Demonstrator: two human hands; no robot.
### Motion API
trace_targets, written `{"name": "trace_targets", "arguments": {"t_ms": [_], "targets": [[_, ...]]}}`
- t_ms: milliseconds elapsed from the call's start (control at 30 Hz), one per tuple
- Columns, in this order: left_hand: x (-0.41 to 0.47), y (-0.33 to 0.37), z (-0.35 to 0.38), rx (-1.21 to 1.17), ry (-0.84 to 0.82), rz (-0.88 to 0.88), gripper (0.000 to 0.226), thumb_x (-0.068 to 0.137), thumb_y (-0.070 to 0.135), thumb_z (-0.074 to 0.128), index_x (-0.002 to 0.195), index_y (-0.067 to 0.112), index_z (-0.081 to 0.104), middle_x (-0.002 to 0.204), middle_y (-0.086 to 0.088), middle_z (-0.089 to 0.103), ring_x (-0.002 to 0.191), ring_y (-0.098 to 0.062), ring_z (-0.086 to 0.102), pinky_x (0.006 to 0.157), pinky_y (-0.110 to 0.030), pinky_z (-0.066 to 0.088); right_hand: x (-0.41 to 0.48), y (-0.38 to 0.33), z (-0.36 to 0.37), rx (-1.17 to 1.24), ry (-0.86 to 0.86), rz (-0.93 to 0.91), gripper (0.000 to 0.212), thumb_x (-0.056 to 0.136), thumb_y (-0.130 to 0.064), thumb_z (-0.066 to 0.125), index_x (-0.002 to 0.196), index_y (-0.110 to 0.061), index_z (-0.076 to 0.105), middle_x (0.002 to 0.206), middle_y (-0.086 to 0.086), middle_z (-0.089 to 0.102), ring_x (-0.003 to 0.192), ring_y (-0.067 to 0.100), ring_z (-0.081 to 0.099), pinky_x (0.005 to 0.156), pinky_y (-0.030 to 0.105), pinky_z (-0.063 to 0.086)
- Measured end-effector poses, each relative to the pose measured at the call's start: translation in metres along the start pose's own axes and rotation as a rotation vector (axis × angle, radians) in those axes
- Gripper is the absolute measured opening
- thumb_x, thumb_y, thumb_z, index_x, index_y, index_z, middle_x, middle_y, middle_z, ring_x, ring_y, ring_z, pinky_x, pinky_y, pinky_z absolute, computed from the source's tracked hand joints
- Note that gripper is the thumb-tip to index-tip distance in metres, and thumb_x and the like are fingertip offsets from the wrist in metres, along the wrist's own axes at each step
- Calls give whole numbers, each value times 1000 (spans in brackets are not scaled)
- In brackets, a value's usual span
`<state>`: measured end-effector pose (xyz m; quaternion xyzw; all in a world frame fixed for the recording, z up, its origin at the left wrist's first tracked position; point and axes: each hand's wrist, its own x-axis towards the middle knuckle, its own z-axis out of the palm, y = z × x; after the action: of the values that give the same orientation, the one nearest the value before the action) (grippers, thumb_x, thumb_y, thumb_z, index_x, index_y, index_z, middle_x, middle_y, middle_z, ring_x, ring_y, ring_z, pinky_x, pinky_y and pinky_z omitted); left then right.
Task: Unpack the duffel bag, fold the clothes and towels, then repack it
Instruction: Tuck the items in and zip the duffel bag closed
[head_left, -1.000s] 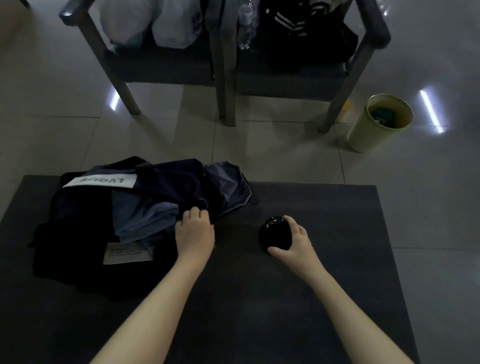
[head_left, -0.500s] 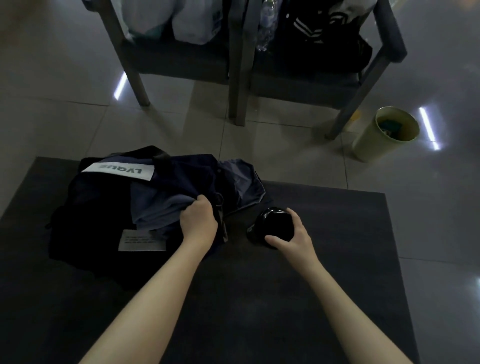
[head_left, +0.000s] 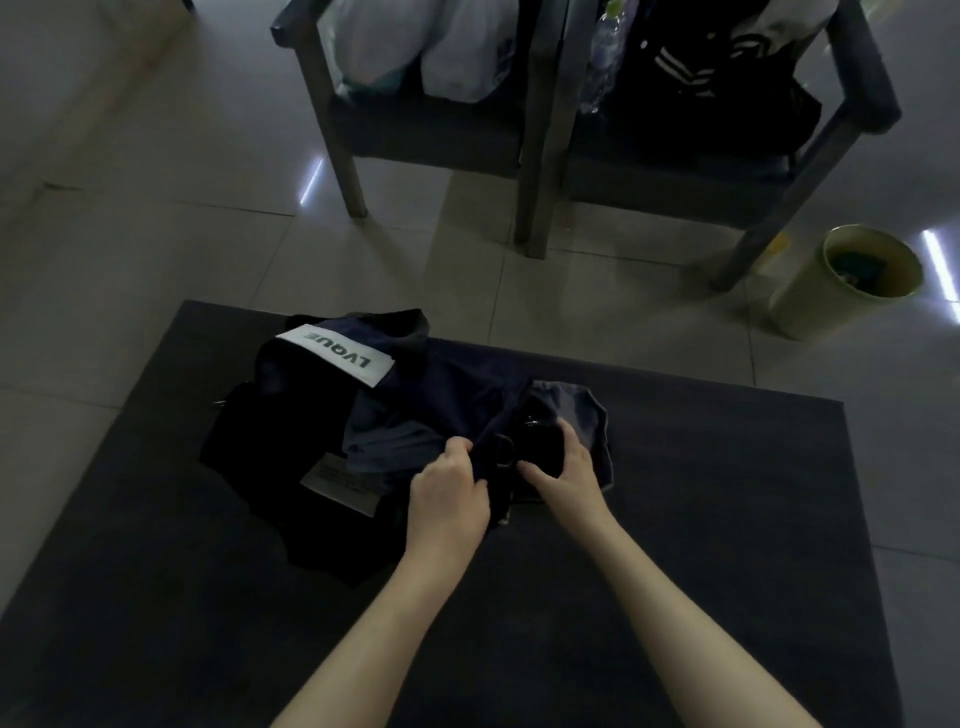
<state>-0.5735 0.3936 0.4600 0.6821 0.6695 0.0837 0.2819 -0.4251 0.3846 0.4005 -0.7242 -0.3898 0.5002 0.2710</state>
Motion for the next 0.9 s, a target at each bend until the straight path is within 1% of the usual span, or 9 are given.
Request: {"name": "trace_targets", "arguments": {"t_ms": [200,300,367,467,533,600,700,767,900], "targets": [[1,-1,1,46,-108,-246,28,94,28,56,108,7,45,99,-8,62,89,-24,64,76,-36,53,2,8,8,30,-54,28,62,98,-33,47,151,-31,15,154,1,21,135,17,29,98,22,26],[3,1,6,-5,-178,-255,6,92,14,49,94,9,51,95,-9,62,80,-23,61,72,-36,53,2,13,6,-6,-47,34,65,95,-35,53,150,-33,19,151,3,30,135,20,33,108,32,32],[5,2,9,-112,-201,-260,8,87,8,47,91,12,52,95,-5,60,78,-20,56,67,-32,48,1,14,5,-2,-51,40,65,93,-37,55,148,-35,21,150,4,34,135,21,35,110,41,34],[10,-1,10,-265,-218,-310,33,86,20,56,118,16,56,118,-5,55,102,-24,55,84,-37,49,1,14,4,2,-49,50,64,93,-37,56,148,-36,23,148,4,36,134,22,37,110,43,35],[11,-2,10,-252,-207,-333,45,85,39,62,123,15,55,128,-5,45,120,-26,44,99,-45,42,0,15,4,9,-46,53,64,93,-36,56,148,-35,23,147,5,37,132,22,39,109,43,36],[11,-2,8,-282,-123,-316,39,84,46,64,109,16,60,123,-4,49,121,-26,42,101,-48,39,-2,16,6,9,-48,50,65,92,-35,57,148,-35,23,146,5,38,131,22,41,108,41,37],[10,-2,3,-432,7,-232,21,84,38,66,84,19,57,92,1,63,98,-25,59,93,-50,45,-4,14,13,22,-57,31,67,92,-32,58,149,-32,23,144,5,40,128,21,43,105,37,40],[8,-1,1,-352,23,-188,17,84,30,67,91,19,57,91,1,65,95,-23,61,95,-46,43,-3,12,18,20,-45,19,68,91,-32,59,149,-31,23,143,6,41,129,22,42,105,39,40],[-4,5,1,133,200,-110,46,82,33,71,114,11,47,99,-4,64,98,-21,60,89,-36,39,-3,6,16,-22,-30,-22,66,91,-27,61,148,-24,28,136,7,49,122,20,49,93,26,44]]}}
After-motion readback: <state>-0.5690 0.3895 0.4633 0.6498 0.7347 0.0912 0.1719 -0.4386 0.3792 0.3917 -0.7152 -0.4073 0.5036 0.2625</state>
